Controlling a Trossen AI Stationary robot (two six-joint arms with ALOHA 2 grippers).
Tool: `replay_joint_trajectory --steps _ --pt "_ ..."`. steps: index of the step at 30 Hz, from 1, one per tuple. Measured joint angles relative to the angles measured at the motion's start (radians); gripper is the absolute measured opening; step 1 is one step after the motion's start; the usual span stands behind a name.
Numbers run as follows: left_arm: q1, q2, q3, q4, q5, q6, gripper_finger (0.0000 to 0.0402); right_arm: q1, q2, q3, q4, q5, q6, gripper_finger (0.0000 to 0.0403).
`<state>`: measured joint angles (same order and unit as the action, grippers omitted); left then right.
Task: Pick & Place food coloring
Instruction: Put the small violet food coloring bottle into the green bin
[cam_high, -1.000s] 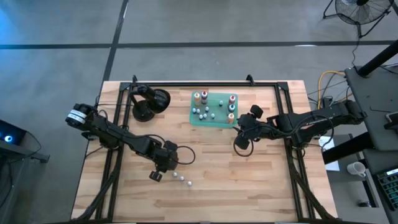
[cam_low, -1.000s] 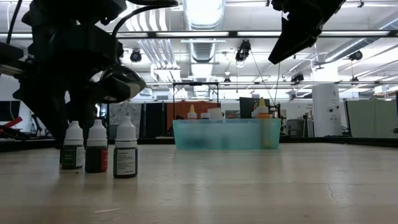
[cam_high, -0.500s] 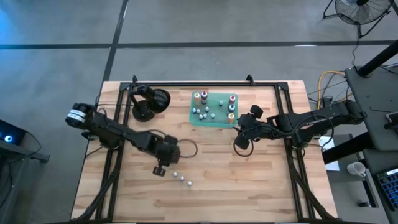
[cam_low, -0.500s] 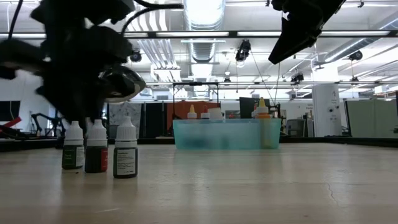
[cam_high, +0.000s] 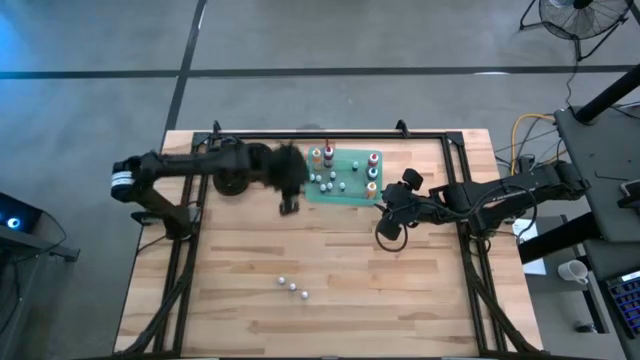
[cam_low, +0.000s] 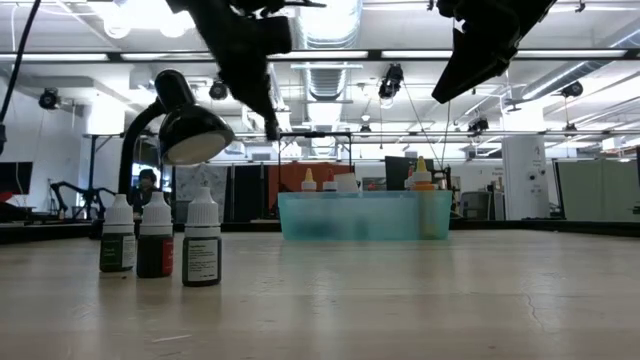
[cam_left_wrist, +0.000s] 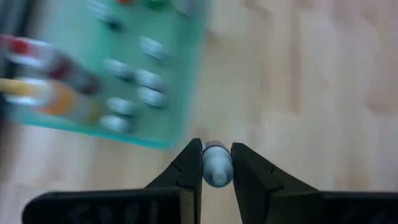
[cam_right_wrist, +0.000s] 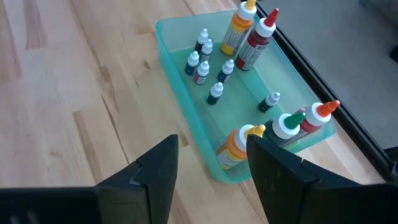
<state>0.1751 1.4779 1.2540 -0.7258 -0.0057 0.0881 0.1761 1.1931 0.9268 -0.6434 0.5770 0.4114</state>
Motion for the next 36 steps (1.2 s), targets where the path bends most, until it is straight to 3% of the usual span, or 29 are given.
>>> replay_joint_trajectory --steps 5,9,21,36 --pt "0.140 0.057 0.107 -0.006 0.000 0.028 0.0042 0.000 0.000 0.000 0.000 0.006 0.000 0.0182" --pt "0.190 0.122 0.154 -0.021 0.022 0.014 0.0042 0.000 0.000 0.000 0.001 0.029 0.000 0.0182" --pt "0.183 0.322 0.200 0.041 0.041 0.050 0.0042 0.000 0.000 0.000 -0.004 0.055 0.057 0.0182" --pt "0.174 0.340 0.175 0.052 0.038 0.053 0.0042 0.000 0.000 0.000 -0.005 0.055 0.052 0.0182"
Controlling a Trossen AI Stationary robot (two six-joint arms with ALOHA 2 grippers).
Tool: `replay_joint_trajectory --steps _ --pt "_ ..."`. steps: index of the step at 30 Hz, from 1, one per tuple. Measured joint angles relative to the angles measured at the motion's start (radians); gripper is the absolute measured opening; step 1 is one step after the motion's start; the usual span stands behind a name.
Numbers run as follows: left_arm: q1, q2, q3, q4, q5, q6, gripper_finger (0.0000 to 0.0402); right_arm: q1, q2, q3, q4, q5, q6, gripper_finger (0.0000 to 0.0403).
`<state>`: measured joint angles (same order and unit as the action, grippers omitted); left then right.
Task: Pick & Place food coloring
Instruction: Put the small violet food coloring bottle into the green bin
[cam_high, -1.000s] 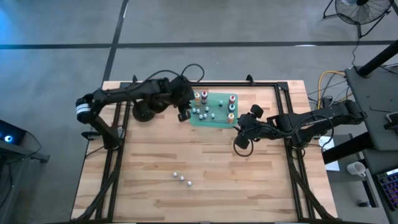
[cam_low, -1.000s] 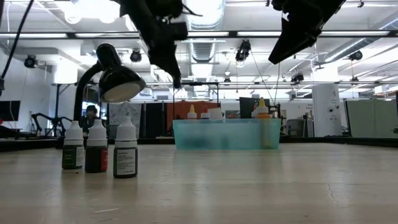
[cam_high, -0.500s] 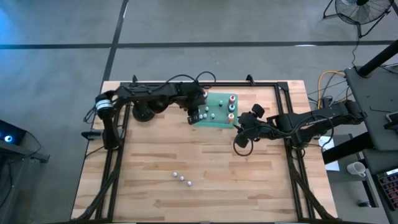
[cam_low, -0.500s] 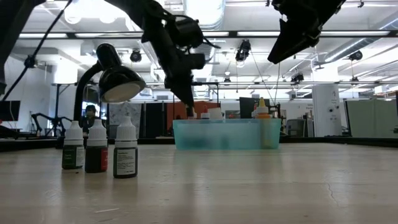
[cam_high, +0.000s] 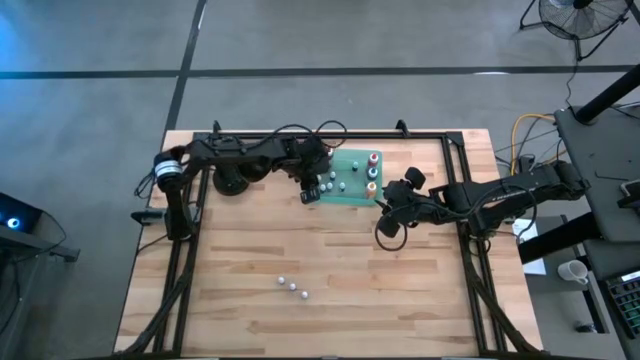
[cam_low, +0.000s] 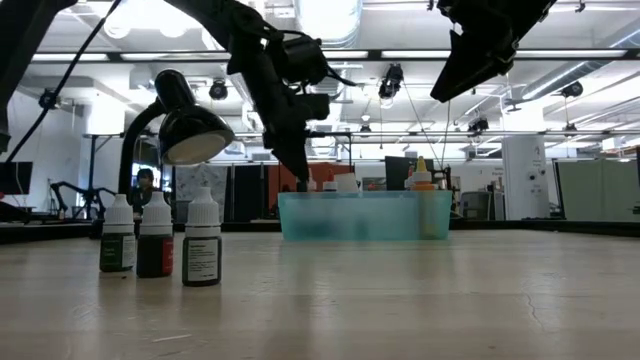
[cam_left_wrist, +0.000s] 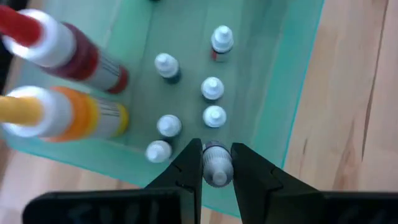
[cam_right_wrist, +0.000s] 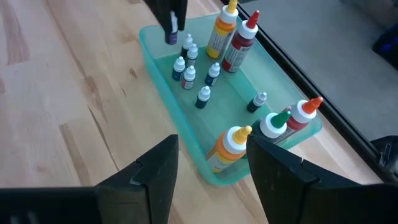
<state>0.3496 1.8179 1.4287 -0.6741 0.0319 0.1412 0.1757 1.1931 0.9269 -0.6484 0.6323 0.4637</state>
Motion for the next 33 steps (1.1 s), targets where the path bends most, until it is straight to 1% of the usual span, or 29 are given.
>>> replay_joint_trajectory --steps 9,12,17,25,33 --pt "-0.014 0.000 -0.108 0.151 0.001 -0.039 0.0042 0.000 0.000 0.000 -0.001 0.000 -0.002 0.0182" --pt "-0.014 0.000 -0.134 0.162 0.000 -0.040 0.0042 0.000 0.000 0.000 -0.001 0.000 -0.004 0.0182" --pt "-0.016 0.000 -0.190 0.238 0.000 -0.043 0.0042 0.000 0.000 -0.001 -0.002 0.000 -0.004 0.0182" --pt "-0.016 0.006 -0.223 0.305 0.003 -0.047 0.0060 0.000 0.000 -0.009 -0.002 0.003 -0.012 0.0182" --pt "-0.018 0.006 -0.223 0.309 0.001 -0.058 0.0068 0.000 0.000 -0.018 -0.001 0.023 -0.012 0.0182"
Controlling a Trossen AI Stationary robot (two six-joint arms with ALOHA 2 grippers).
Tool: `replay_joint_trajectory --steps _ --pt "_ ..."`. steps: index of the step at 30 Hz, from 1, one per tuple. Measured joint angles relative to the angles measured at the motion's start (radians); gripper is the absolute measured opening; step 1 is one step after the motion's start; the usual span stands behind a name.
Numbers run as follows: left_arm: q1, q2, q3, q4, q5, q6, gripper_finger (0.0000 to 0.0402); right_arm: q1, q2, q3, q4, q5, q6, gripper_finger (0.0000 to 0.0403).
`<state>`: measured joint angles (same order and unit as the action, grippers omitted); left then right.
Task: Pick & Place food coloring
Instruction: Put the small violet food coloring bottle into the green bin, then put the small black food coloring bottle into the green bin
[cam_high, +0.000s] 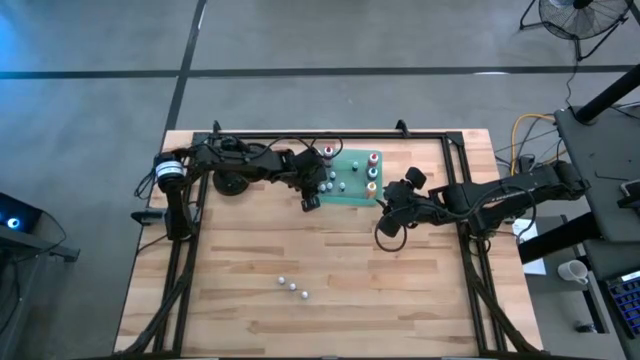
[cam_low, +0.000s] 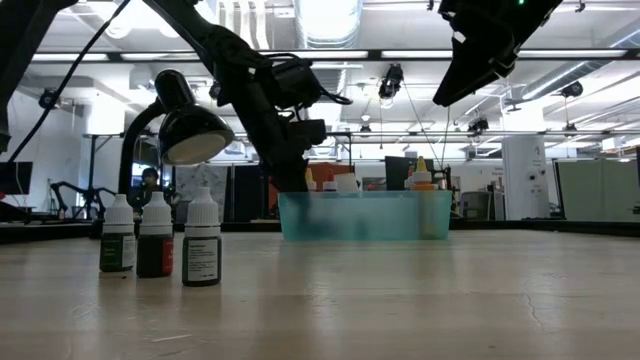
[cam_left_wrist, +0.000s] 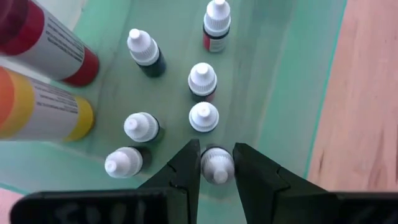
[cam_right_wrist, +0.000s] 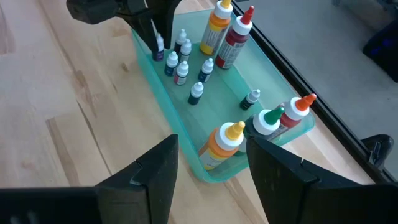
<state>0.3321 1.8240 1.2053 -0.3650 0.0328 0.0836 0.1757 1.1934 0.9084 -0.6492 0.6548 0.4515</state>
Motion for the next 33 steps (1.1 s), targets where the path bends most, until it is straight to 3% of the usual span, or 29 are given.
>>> replay_joint_trajectory --steps 15,25,33 --pt "-0.001 0.000 0.001 -0.038 0.000 -0.007 0.0071 0.000 0.000 -0.002 0.000 0.001 -0.010 0.0182" --pt "-0.002 -0.071 0.041 -0.071 0.000 -0.016 0.0092 0.000 0.000 -0.002 0.001 0.002 -0.009 0.0182" --pt "-0.052 -0.111 0.131 -0.272 0.025 0.031 0.0092 -0.002 0.000 -0.002 0.002 0.003 -0.010 0.0182"
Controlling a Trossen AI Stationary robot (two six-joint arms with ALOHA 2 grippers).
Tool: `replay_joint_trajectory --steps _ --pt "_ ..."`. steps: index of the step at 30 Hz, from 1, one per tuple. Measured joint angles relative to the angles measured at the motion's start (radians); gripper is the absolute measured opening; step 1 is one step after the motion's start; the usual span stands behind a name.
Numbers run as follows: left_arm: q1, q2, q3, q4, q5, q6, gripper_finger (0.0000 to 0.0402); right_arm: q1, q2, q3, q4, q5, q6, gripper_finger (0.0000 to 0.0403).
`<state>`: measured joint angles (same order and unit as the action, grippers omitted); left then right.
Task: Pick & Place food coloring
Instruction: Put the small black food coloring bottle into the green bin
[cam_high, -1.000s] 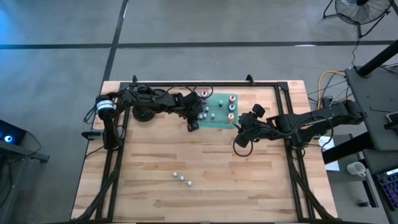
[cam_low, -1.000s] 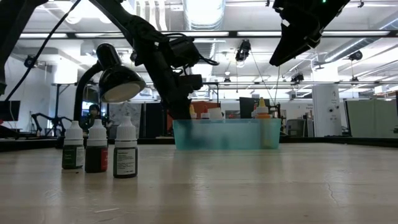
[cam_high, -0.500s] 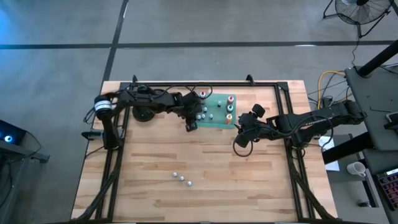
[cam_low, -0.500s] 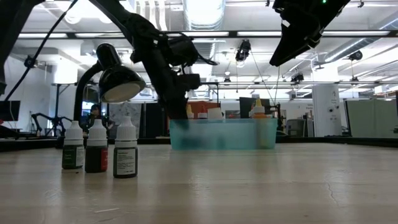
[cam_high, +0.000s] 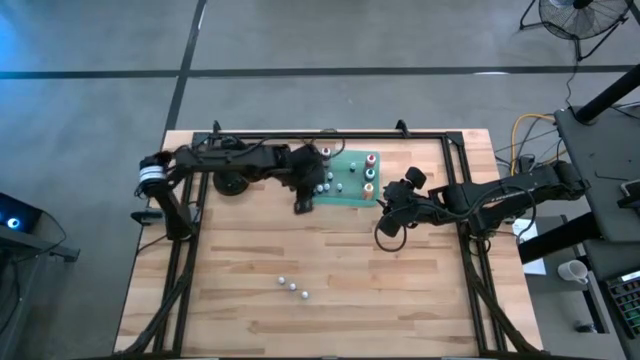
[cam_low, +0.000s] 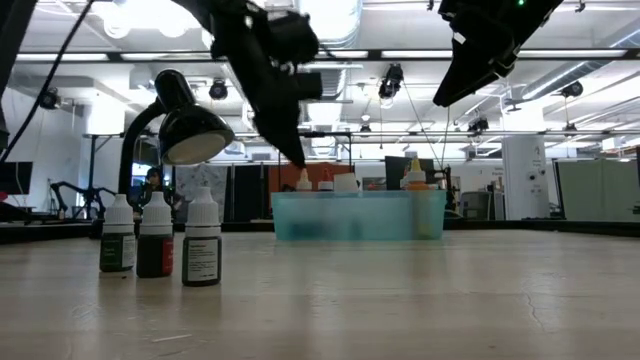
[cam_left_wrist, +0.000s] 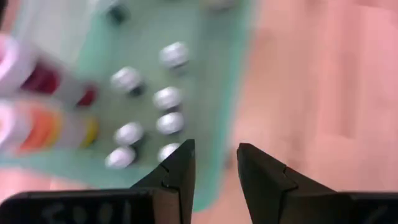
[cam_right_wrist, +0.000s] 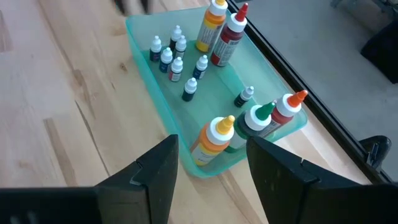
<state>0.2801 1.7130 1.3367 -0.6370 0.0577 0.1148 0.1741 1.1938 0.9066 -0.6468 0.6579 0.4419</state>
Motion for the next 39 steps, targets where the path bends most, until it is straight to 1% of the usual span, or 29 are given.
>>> replay_joint_trajectory --steps 3,6,8,10,14,17,20,25,27,30,31,33,36,39 --pt "-0.061 -0.062 0.000 -0.062 0.069 0.131 0.0092 0.000 0.000 0.000 0.000 0.000 0.000 0.0182" --pt "-0.127 -0.124 -0.018 -0.150 0.100 0.264 0.0092 -0.002 0.000 0.000 0.000 0.000 -0.011 0.0182" --pt "-0.167 -0.151 -0.046 -0.181 0.105 0.314 0.0092 -0.002 0.000 0.000 0.004 0.000 -0.034 0.0182" --pt "-0.207 -0.162 -0.084 -0.189 0.104 0.328 0.0092 -0.002 0.000 -0.001 0.005 0.000 -0.049 0.0182" --pt "-0.293 -0.176 -0.160 -0.179 0.107 0.300 0.0092 -0.002 0.000 -0.002 0.011 -0.014 -0.044 0.0182" --pt "-0.368 -0.177 -0.215 -0.129 0.108 0.261 0.0092 -0.002 0.000 -0.002 0.021 -0.083 -0.023 0.0182" --pt "-0.441 -0.178 -0.243 -0.094 0.107 0.202 0.0092 -0.002 0.000 -0.007 0.049 -0.139 0.042 0.0182" --pt "-0.545 -0.178 -0.251 -0.095 0.107 0.163 0.0092 -0.002 0.000 -0.014 0.063 -0.154 0.174 0.0182" --pt "-0.580 -0.178 -0.251 -0.094 0.101 0.141 0.0092 -0.002 0.009 -0.017 0.063 -0.202 0.245 0.0182" --pt "-0.620 -0.178 -0.252 -0.071 0.070 0.075 0.0092 -0.001 0.041 -0.019 0.060 -0.347 0.282 0.0182" --pt "-0.629 -0.178 -0.254 -0.057 0.061 0.066 0.0092 0.001 0.057 -0.019 0.061 -0.402 0.285 0.0182" --pt "-0.641 -0.178 -0.260 -0.038 0.050 0.061 0.0092 0.011 0.095 -0.019 0.061 -0.479 0.304 0.0182" --pt "-0.652 -0.178 -0.271 -0.006 0.045 0.053 0.0092 0.032 0.157 -0.019 0.060 -0.530 0.368 0.0182" --pt "-0.657 -0.169 -0.303 0.019 0.045 0.014 0.0092 0.056 0.218 -0.007 0.061 -0.547 0.409 0.0182"
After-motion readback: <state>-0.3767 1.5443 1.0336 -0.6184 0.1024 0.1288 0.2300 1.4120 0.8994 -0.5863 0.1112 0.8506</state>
